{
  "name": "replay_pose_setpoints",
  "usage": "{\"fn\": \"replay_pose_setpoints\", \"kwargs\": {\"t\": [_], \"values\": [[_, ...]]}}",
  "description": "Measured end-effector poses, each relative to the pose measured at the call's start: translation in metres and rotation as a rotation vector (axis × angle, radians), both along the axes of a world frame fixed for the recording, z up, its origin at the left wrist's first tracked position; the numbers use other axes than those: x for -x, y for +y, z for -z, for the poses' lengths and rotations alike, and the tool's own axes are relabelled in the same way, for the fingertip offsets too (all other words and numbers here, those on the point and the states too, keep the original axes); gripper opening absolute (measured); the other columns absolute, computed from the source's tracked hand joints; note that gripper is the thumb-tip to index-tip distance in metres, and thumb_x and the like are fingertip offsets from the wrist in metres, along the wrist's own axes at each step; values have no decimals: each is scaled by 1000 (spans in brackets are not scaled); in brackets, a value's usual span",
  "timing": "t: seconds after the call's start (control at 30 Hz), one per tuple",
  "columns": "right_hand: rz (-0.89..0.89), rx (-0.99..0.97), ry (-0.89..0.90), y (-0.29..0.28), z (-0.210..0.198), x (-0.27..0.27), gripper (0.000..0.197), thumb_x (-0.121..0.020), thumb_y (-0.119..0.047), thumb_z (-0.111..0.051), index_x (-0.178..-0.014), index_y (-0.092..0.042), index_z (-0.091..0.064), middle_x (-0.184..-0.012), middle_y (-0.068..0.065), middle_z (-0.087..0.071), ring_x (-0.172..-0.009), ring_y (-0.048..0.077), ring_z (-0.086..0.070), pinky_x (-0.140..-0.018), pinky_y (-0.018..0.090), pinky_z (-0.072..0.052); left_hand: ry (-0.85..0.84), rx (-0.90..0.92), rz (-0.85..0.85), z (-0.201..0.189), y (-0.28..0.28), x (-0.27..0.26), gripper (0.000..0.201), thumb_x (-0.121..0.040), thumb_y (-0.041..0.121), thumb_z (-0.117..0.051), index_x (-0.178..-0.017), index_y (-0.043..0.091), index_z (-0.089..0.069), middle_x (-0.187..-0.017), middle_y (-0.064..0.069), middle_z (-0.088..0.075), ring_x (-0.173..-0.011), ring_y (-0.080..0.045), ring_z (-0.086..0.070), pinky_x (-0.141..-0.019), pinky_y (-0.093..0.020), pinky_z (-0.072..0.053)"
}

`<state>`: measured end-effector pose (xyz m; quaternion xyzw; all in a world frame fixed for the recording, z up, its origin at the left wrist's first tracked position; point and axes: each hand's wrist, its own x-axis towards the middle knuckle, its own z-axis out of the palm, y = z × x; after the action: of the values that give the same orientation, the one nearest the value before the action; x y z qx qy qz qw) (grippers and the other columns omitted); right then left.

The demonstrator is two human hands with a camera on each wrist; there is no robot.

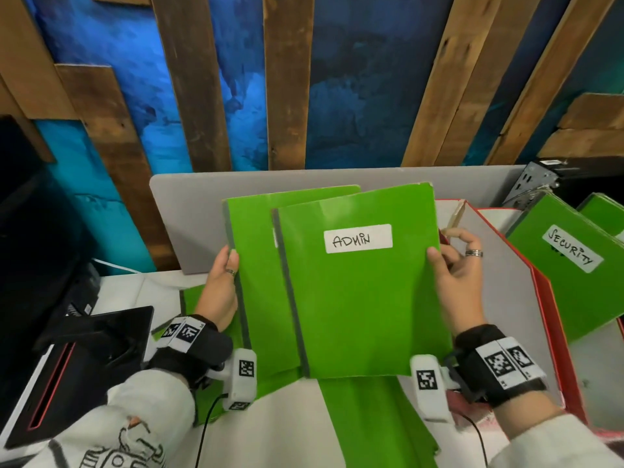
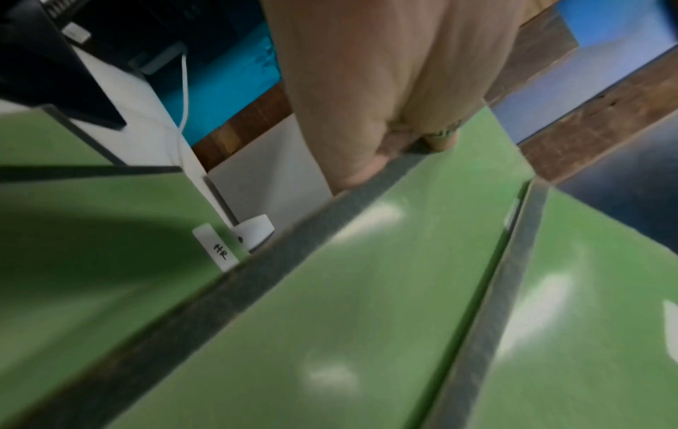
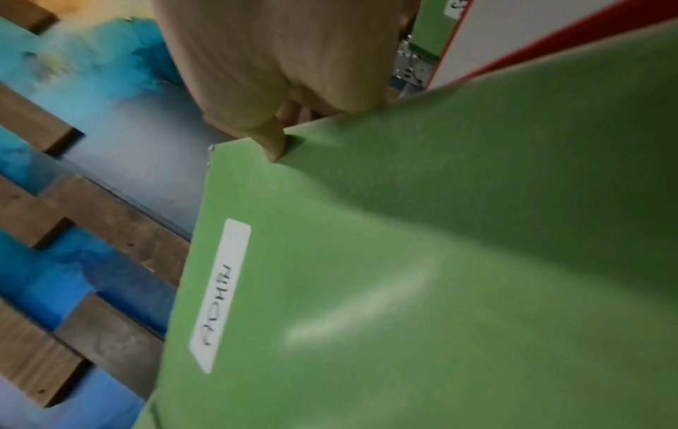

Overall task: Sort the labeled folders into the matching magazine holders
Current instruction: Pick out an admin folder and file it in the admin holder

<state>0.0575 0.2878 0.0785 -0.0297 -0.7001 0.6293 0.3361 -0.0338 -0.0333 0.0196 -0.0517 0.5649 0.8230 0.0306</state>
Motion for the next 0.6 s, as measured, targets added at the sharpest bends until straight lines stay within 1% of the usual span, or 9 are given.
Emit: {"fn": "replay_pose_setpoints", "kwargs": {"t": [0.1, 0.17, 0.23, 0.27, 0.33, 0.4, 0.43, 0.53, 0.6], "values": [[28, 95, -31, -7, 20, 9, 41, -89, 8, -51, -101, -31, -44, -60, -11, -62, -61, 5, -50, -67, 18, -40, -14, -28, 76, 4, 11, -5, 69, -82, 57, -58, -140, 26, -38, -145, 4, -44, -134, -15, -40, -116, -44, -24], [45, 129, -26, -16, 25, 13, 43, -88, 10, -51, -100, -29, -42, -62, -10, -58, -62, 0, -51, -71, 15, -40, -21, -20, 103, 28, 10, 3, 79, -68, 70, -64, -136, 36, -42, -147, 6, -42, -137, -14, -37, -117, -46, -20], [59, 143, 1, -22, 27, 16, 46, -85, 15, -51, -99, -27, -39, -71, -3, -55, -65, -7, -53, -72, 8, -42, -23, 26, 125, 32, 12, 1, 78, -67, 76, -59, -135, 43, -40, -147, 11, -41, -138, -10, -34, -118, -46, -18], [63, 143, 12, -26, 27, 17, 48, -84, 16, -52, -100, -27, -38, -75, -1, -54, -65, -8, -53, -71, 7, -42, 0, 47, 146, 11, 19, -14, 80, -67, 74, -61, -137, 42, -38, -147, 11, -42, -137, -10, -36, -117, -45, -21], [59, 148, 15, -30, 30, 20, 52, -83, 17, -54, -103, -29, -38, -82, 1, -54, -62, -3, -50, -66, 8, -42, 70, 111, 199, -6, 29, -25, 75, -67, 48, -75, -132, 34, -42, -137, 5, -53, -126, -15, -50, -107, -44, -38], [39, 177, 5, -30, 32, 20, 57, -83, 15, -56, -108, -33, -39, -87, 2, -55, -64, 7, -48, -67, 14, -43, 104, 139, 213, -11, 35, -27, 54, -67, 18, -76, -113, 32, -51, -116, 5, -65, -109, -16, -62, -93, -40, -51], [23, 191, -4, -28, 34, 20, 60, -83, 14, -57, -111, -36, -39, -88, 3, -55, -67, 14, -48, -70, 19, -45, 122, 159, 219, -15, 36, -28, 51, -67, 11, -74, -107, 33, -52, -110, 6, -67, -104, -15, -64, -90, -38, -52], [-79, 218, -73, -20, 39, 18, 63, -78, 3, -68, -117, -38, -41, -82, 13, -57, -78, 26, -51, -81, 37, -46, 155, 181, 244, -21, 35, -27, 54, -57, 19, -78, -105, 28, -56, -101, 7, -72, -98, -14, -68, -85, -33, -56], [-199, 268, -174, -16, 46, 16, 66, -66, -12, -80, -118, -31, -44, -89, 10, -70, -88, 23, -65, -82, 35, -54, 136, 195, 285, -15, 32, -24, 61, -48, 22, -81, -105, 24, -59, -96, 8, -74, -95, -14, -70, -78, -29, -58]]}}
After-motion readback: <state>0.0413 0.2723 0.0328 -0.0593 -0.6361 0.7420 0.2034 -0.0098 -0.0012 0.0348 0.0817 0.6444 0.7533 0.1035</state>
